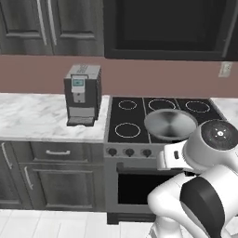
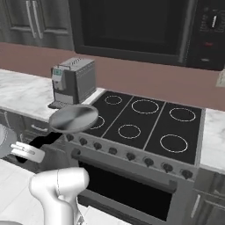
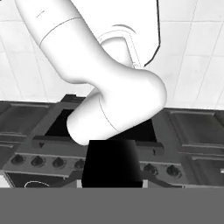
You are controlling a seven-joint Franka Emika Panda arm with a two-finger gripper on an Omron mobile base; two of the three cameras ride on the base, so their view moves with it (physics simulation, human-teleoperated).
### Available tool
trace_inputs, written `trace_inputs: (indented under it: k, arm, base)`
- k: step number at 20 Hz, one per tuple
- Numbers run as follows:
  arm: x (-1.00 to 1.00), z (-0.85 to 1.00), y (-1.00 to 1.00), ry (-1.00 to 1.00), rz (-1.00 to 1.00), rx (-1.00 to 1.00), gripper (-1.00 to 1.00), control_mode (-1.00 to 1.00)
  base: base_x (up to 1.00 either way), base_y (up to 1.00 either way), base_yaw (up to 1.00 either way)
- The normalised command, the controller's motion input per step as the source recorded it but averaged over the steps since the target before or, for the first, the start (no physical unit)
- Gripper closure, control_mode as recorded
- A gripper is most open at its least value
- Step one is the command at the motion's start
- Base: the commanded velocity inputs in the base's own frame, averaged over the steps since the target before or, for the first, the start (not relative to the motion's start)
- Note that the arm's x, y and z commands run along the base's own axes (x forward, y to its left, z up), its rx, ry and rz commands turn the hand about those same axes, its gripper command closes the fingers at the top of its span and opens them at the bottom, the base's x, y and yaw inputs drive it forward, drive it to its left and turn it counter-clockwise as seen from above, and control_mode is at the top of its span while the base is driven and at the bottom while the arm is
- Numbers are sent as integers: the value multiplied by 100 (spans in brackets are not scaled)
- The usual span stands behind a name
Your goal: Move the pot and pan from the stove into the sink.
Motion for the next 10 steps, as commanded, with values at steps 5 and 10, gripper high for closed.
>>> trace_inputs:
  k: [5, 10]
  arm:
    - [0, 0, 0, 0, 0, 0, 100, 100]
    - [0, 0, 0, 0, 0, 0, 100, 100]
  base:
    - [-14, 0, 50]
    - [-14, 0, 50]
